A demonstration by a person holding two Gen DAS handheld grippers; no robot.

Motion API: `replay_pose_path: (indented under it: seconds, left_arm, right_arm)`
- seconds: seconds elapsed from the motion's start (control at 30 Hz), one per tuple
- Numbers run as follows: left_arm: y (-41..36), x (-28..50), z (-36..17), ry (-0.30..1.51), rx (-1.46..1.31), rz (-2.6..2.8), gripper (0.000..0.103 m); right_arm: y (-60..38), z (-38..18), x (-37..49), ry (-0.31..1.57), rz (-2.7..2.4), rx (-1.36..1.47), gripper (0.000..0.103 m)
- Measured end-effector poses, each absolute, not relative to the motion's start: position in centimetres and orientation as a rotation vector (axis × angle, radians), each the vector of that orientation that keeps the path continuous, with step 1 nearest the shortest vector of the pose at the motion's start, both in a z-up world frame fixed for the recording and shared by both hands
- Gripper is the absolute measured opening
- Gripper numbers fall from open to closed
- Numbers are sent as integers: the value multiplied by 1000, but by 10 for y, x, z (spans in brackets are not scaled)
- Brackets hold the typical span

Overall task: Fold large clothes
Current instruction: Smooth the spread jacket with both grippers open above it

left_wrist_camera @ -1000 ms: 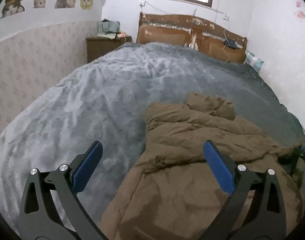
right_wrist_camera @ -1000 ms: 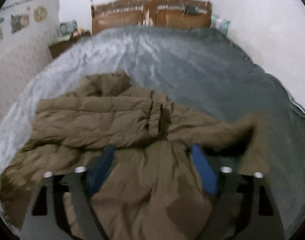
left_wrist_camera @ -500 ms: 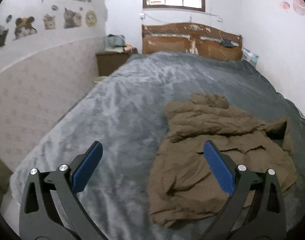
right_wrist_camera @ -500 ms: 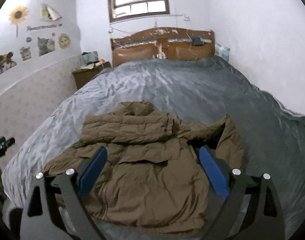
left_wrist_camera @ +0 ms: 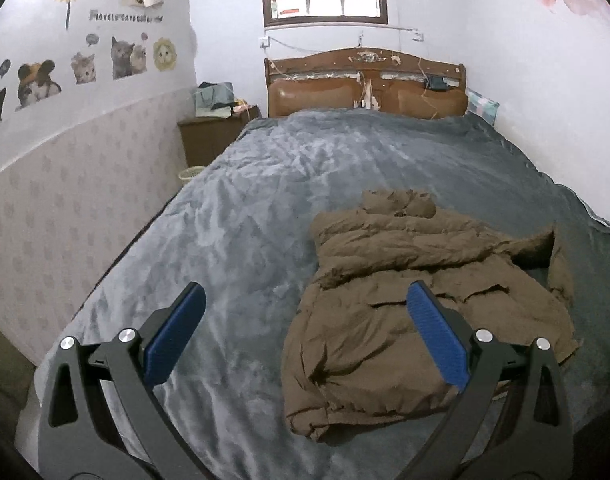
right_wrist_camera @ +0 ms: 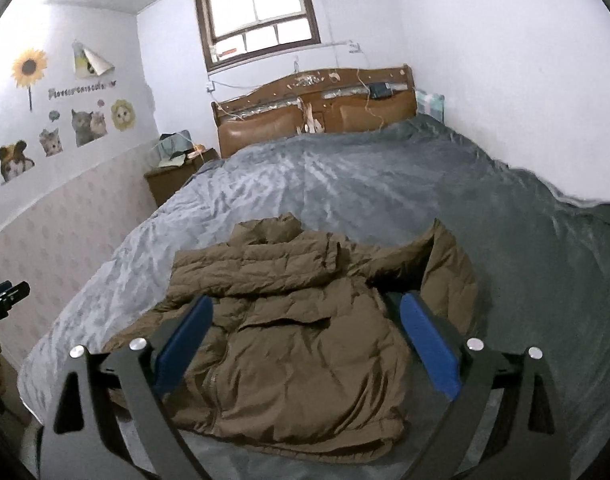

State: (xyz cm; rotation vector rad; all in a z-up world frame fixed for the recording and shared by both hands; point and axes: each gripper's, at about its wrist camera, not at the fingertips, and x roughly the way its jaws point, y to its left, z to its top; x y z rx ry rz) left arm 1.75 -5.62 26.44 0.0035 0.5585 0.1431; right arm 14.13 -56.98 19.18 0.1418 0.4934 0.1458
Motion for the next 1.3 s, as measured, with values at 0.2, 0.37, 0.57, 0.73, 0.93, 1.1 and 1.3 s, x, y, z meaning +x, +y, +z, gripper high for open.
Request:
replay_pose_path:
  seconds: [0.2,0.37,0.57,0.73,0.93,1.1,1.3]
  left_arm:
    - [-71,12,281,531,45,125,100]
    - [-81,0,291,518,54,124,100]
    - [-89,2,306,488,71,125,100]
    - [-99,20,305,493,94,125,100]
    - [-107,55,295,530,47,86,100]
    - [-113,71,285,552,78,64,100]
    - [-108,88,281,561,59,88,100]
  right_arm:
    - [-572,201,130,469,154,95,95]
    - [-578,192,129,476,167,169,99]
    - [-550,181,150,482,236,142,99]
    - [-535,176,169,494,235,136,99]
    - [-527,174,188,518,235,91,99]
    - [-525,177,198,506,245,83,99]
    - [-518,180,205,500,239,73,100]
